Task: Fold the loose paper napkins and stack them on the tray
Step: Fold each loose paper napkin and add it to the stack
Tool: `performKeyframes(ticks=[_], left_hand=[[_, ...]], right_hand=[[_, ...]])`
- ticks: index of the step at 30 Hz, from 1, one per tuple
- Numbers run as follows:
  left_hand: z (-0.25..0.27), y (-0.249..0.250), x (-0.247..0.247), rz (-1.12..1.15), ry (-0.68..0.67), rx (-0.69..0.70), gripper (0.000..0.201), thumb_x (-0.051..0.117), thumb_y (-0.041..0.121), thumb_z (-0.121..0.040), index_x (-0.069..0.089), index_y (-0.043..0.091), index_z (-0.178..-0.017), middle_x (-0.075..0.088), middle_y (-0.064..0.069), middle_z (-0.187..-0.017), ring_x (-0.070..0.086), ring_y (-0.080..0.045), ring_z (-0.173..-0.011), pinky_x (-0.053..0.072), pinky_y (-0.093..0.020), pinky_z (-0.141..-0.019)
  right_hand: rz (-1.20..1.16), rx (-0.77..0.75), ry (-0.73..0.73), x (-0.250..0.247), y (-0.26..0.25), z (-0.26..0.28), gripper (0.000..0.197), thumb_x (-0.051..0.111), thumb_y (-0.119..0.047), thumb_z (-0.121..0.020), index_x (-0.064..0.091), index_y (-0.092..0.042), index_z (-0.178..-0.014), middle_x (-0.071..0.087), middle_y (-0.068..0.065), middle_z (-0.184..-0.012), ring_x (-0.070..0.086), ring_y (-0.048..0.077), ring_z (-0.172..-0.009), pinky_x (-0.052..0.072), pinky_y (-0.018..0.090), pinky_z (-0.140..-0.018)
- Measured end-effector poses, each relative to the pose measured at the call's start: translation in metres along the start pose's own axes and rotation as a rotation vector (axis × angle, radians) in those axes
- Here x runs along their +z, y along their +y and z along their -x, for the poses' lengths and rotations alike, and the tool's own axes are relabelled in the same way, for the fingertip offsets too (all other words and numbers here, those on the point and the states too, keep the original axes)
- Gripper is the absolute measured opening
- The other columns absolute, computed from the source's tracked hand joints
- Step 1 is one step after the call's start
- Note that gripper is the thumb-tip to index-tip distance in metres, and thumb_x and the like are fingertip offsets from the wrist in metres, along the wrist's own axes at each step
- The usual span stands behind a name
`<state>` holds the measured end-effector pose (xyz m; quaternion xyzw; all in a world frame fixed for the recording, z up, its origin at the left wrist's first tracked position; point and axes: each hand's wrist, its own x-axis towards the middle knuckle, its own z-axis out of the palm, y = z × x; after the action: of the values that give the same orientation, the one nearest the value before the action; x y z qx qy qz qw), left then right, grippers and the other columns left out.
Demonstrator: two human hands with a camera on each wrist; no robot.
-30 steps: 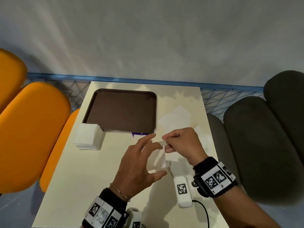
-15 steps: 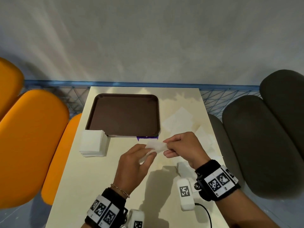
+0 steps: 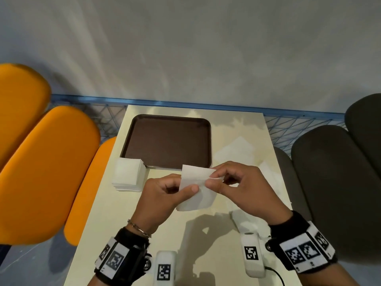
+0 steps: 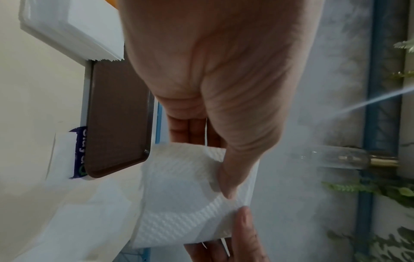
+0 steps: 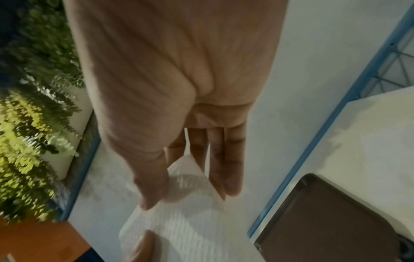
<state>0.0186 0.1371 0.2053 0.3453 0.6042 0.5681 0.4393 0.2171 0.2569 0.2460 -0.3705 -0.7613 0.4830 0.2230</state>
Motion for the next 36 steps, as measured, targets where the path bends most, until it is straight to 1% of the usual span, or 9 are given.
performKeyframes(ticks=[3,7,11,14,17,19,25,30,36], left_hand=[[0.003,0.003,0.002,0.051,0.047,-0.008,0.024,0.086,0.024,-0.077,0.084,0.011,-0.097,0.081,-0.005,-0.1,0.077,-0.03,-0.094,0.064,-0.045,-0.085],[0.007,0.005,0.007,0.054,0.203,0.028,0.017,0.084,0.02,-0.082,0.083,0.016,-0.098,0.082,0.002,-0.095,0.077,-0.016,-0.089,0.061,-0.026,-0.079],[0.009,0.01,0.012,0.053,0.307,0.071,0.015,0.08,0.014,-0.088,0.081,0.026,-0.097,0.081,0.011,-0.094,0.074,-0.004,-0.088,0.059,-0.018,-0.077],[0.007,0.011,0.012,0.079,0.357,0.066,0.013,0.079,0.014,-0.089,0.082,0.021,-0.1,0.081,0.009,-0.096,0.073,-0.003,-0.089,0.059,-0.02,-0.08],[0.007,0.009,0.011,0.093,0.37,0.05,0.011,0.08,0.018,-0.088,0.083,0.019,-0.099,0.081,0.006,-0.096,0.074,-0.007,-0.09,0.059,-0.022,-0.079],[0.008,0.009,0.01,0.11,0.37,0.044,0.012,0.081,0.017,-0.087,0.083,0.019,-0.098,0.081,0.006,-0.096,0.075,-0.008,-0.09,0.059,-0.021,-0.078],[0.008,0.007,0.009,0.223,0.36,0.008,0.03,0.084,0.031,-0.071,0.084,0.018,-0.098,0.082,-0.002,-0.098,0.076,-0.014,-0.091,0.061,-0.028,-0.081],[0.009,0.01,0.006,0.236,0.338,0.001,0.036,0.078,0.037,-0.074,0.081,0.022,-0.106,0.081,0.005,-0.101,0.075,-0.009,-0.094,0.063,-0.034,-0.083],[0.009,0.011,0.005,0.189,0.316,-0.021,0.038,0.08,0.033,-0.074,0.081,0.024,-0.111,0.081,0.007,-0.104,0.074,-0.007,-0.098,0.062,-0.039,-0.094]], right_hand=[[-0.014,0.015,0.054,0.001,0.003,-0.001,0.009,0.087,-0.038,-0.084,0.082,-0.031,-0.084,0.072,-0.007,-0.071,0.054,0.009,-0.06,0.049,0.029,-0.064],[-0.025,-0.003,0.077,0.005,0.002,-0.003,0.008,0.088,-0.036,-0.085,0.083,-0.031,-0.081,0.075,-0.002,-0.074,0.051,0.009,-0.058,0.047,0.029,-0.06],[-0.013,-0.028,0.056,0.006,-0.002,-0.004,0.008,0.086,-0.035,-0.086,0.082,-0.03,-0.08,0.075,-0.006,-0.074,0.051,0.008,-0.058,0.045,0.025,-0.057],[0.008,-0.046,0.031,0.008,-0.005,-0.005,0.008,0.085,-0.033,-0.086,0.081,-0.03,-0.08,0.076,-0.01,-0.078,0.055,0.009,-0.059,0.049,0.025,-0.058],[0.013,-0.05,0.027,0.01,-0.005,-0.004,0.008,0.085,-0.035,-0.086,0.08,-0.03,-0.082,0.077,-0.009,-0.081,0.061,0.02,-0.064,0.054,0.038,-0.063],[0.007,-0.059,0.034,0.012,-0.005,-0.004,0.008,0.084,-0.038,-0.087,0.08,-0.031,-0.085,0.078,-0.01,-0.087,0.066,0.018,-0.069,0.057,0.04,-0.066],[-0.122,-0.045,0.084,0.015,-0.004,-0.005,0.014,0.084,-0.039,-0.082,0.083,-0.027,-0.09,0.081,-0.009,-0.094,0.074,0.017,-0.085,0.06,0.035,-0.075],[-0.142,-0.05,0.055,0.015,-0.007,-0.006,0.011,0.086,-0.034,-0.079,0.084,-0.027,-0.087,0.08,-0.008,-0.086,0.066,0.004,-0.067,0.053,0.018,-0.065],[-0.134,-0.045,0.071,0.019,-0.009,-0.007,0.012,0.086,-0.035,-0.078,0.084,-0.027,-0.087,0.078,-0.013,-0.082,0.062,0.004,-0.063,0.049,0.015,-0.061]])
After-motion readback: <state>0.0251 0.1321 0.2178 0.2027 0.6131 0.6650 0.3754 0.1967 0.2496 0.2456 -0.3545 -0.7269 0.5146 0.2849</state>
